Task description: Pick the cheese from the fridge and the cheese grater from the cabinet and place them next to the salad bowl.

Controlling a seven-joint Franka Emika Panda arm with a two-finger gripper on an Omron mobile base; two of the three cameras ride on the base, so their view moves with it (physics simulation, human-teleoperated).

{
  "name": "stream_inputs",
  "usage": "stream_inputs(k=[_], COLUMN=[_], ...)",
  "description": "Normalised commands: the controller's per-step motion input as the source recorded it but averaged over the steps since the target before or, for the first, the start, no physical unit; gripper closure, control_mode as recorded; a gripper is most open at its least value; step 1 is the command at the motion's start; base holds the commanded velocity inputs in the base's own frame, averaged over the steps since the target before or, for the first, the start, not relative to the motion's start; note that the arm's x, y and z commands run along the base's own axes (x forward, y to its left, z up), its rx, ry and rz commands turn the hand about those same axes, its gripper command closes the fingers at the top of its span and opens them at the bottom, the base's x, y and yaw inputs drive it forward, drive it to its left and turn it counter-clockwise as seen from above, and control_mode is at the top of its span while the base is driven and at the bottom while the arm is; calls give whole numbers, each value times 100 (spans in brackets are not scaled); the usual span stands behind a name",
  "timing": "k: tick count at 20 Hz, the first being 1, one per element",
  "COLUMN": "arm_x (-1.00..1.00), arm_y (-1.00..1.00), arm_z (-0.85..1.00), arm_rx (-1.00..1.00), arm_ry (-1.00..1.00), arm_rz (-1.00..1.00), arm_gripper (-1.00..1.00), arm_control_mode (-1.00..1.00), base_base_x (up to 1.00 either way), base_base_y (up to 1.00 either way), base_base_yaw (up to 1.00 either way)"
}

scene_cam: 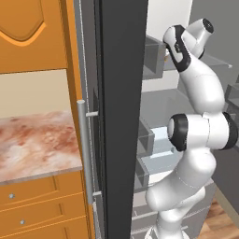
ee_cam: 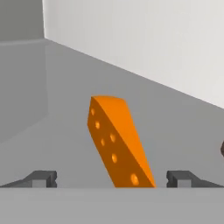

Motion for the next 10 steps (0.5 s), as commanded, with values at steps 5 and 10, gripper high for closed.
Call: stream_inputs(k=[5,10], arm_x=[2,18], arm_y=[-5,0], arm_z=[0,-5], arm_rx=[4,0], arm_ry=[2,1], arm_rz=[7,3], arm_gripper=[-100,-100], arm_control_mode=[-100,-100], base_base_x=[0,0], base_base_y=[0,0], base_base_yaw=[0,0])
